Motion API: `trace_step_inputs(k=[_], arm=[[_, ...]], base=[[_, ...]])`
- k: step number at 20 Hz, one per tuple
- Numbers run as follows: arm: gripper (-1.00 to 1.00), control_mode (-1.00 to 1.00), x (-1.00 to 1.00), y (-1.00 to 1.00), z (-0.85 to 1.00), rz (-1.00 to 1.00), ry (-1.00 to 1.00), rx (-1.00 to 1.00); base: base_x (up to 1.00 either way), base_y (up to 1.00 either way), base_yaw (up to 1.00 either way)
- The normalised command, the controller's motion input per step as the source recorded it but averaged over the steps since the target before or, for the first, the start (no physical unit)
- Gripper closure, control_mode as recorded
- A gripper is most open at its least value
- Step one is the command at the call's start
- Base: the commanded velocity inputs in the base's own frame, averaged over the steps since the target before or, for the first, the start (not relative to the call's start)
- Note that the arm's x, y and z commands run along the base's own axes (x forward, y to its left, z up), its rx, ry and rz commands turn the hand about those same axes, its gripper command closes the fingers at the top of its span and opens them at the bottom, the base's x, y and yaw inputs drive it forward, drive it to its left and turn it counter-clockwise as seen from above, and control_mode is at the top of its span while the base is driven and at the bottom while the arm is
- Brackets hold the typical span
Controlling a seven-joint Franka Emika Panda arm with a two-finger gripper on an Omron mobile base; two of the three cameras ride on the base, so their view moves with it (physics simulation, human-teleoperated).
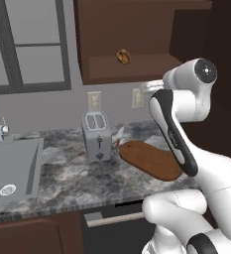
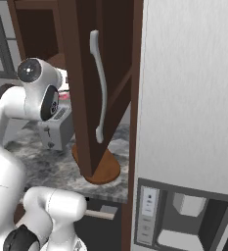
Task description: Pick the bread, place it on the cutting board, pick the jam, place it on the counter, and close the cabinet.
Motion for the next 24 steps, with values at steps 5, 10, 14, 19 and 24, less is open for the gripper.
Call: trace_step_inputs(k=[5,10,14,19,24], arm=[[1.0,-1.0,-0.41,0.29,-0.28,0.0,-0.08,0.0],[1.0,-1.0,-0.27,0.31,-0.24,0.0,-0.15,0.0],[1.0,-1.0,-0.29,0.3,-0.24,0.0,-0.08,0.0],[1.0,-1.0,-0.34,0.27,-0.25,0.0,-0.01,0.0],[1.0,-1.0,-0.29,0.28,-0.26,0.0,0.0,0.0]], base=[[0.0,0.0,0.0],[0.0,0.0,0.0],[0.0,0.0,0.0],[0.0,0.0,0.0],[0.0,0.0,0.0]])
